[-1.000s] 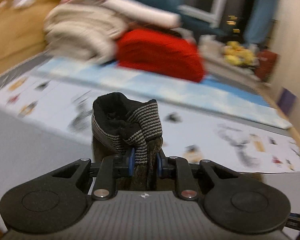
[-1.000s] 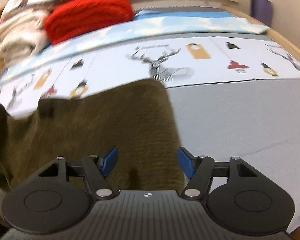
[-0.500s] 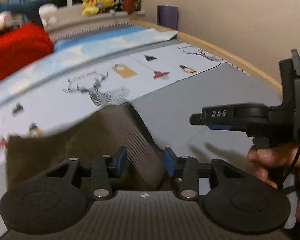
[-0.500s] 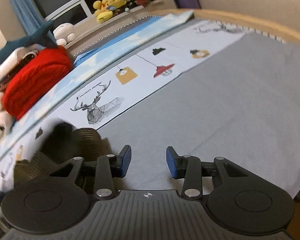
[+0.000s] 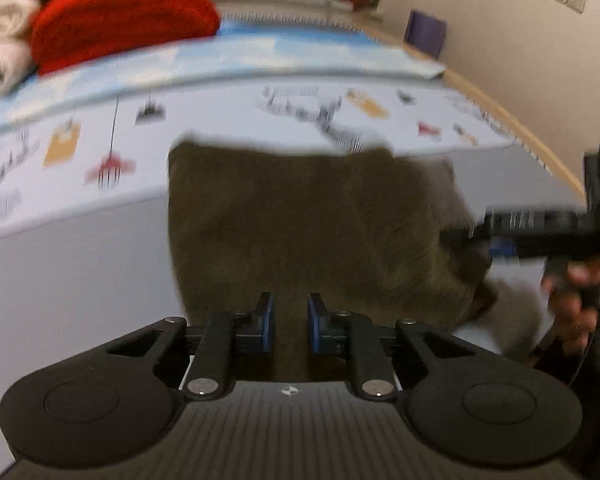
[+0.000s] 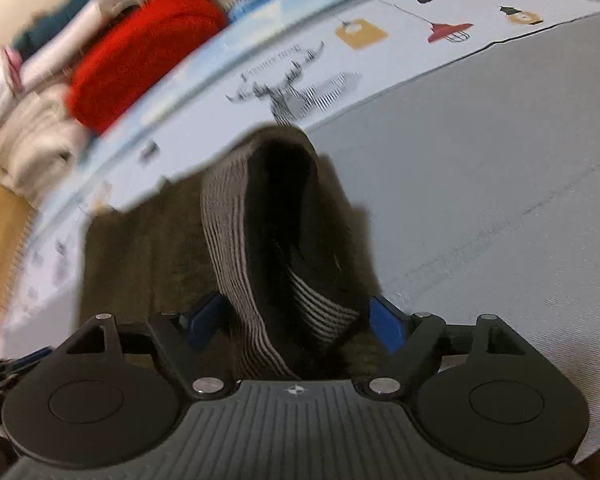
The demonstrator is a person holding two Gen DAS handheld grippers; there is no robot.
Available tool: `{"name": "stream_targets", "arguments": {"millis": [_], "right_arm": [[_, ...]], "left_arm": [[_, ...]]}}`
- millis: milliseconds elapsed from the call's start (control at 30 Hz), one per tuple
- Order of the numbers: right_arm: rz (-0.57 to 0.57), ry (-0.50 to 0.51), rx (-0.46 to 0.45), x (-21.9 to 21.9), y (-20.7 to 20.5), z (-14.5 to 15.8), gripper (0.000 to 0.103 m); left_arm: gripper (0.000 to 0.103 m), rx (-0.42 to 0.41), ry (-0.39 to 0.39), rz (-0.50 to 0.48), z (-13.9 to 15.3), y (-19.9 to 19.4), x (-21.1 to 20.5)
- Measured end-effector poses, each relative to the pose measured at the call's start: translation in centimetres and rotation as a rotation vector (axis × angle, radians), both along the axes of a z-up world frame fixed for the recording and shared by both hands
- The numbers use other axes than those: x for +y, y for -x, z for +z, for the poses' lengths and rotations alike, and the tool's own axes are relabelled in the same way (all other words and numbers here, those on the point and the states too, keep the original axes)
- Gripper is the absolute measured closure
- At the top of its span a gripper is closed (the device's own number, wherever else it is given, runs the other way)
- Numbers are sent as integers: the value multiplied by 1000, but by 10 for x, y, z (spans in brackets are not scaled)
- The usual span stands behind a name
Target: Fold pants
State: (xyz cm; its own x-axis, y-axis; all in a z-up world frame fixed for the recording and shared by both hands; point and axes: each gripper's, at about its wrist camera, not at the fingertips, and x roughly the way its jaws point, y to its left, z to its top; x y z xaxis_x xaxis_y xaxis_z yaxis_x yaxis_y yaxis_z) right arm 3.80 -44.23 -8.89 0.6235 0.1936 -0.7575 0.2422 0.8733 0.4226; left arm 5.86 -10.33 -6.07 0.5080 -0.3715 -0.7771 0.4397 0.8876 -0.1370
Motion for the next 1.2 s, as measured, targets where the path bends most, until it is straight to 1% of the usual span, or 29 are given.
{"name": "stream_targets", "arguments": {"millis": [33, 67, 100, 133, 167, 233, 267, 300, 333, 367, 400, 433, 467, 500, 567, 667, 700, 767, 800, 833, 867, 900, 933, 967, 1033, 1133, 1200], "right_arm": [[-8, -10, -10, 0, 0, 2, 41], [-22, -5, -24, 0, 0, 5, 59], [-17, -4, -43, 0, 1, 9, 62], [-21, 1, -63, 1, 3, 13, 70], [-30, 1, -94, 2, 7, 19, 75], [-53, -20, -184, -3, 22, 35, 78], [-73, -28, -229, -7, 33, 42, 78], [-94, -13, -265, -10, 40, 47, 78], [-110, 23, -282, -14, 44, 49, 78], [-126, 50, -258, -17, 43, 45, 77], [-141, 53, -197, -22, 39, 36, 76], [-150, 26, -107, -28, 34, 22, 72], [-161, -1, -35, -33, 31, 9, 63], [-182, -10, -29, -36, 33, 3, 58], [-178, 24, -66, -35, 36, 13, 57], [-186, 122, -209, -26, 57, 41, 56], [-169, 134, -261, -22, 63, 50, 56], [-111, 140, -305, -16, 65, 56, 56], [-66, 147, -298, -10, 63, 55, 56], [-24, 155, -268, -6, 55, 51, 57], [21, 173, -210, 0, 47, 43, 56], [56, 216, -125, 7, 39, 31, 56], [64, 296, -50, 14, 34, 20, 54], [70, 352, -16, 19, 30, 12, 45], [54, 348, -18, 16, 27, 11, 42], [5, 269, -10, 6, 31, 9, 42], [-12, 249, -7, 5, 32, 9, 41]], "left_arm": [[84, 22, -10, -8, -10, 3, 5], [84, 16, -15, -14, -16, 5, 8], [84, -7, -16, -19, -20, 9, 9], [84, -25, -16, -23, -21, 12, 9], [84, -33, -11, -26, -20, 13, 7], [84, -51, 28, -45, -12, 15, 4], [84, -67, 46, -65, -9, 19, 3], [84, -86, 55, -90, -5, 23, 2], [84, -103, 47, -118, -5, 25, -1], [84, -100, 27, -136, -9, 24, -2], [84, -75, -8, -150, -18, 21, -6], [84, -42, -44, -166, -29, 17, -9], [84, -37, -59, -180, -35, 16, -11], [84, -54, -63, -188, -36, 17, -12], [84, -64, -72, -193, -35, 15, -13], [84, -58, -45, -185, -36, 16, -5], [84, -55, -40, -182, -35, 16, -5], [84, -54, -41, -179, -36, 22, -6], [84, -55, -44, -179, -37, 22, -7], [84, -56, -48, -178, -37, 22, -8], [84, -56, -49, -176, -34, 22, -8], [84, -51, -47, -175, -31, 22, -8], [84, -47, -44, -173, -31, 22, -8], [84, -46, -47, -169, -31, 21, -8], [84, -43, -45, -163, -31, 20, -7], [84, -38, -39, -157, -30, 20, -6], [84, -39, -38, -160, -30, 21, -5]]}}
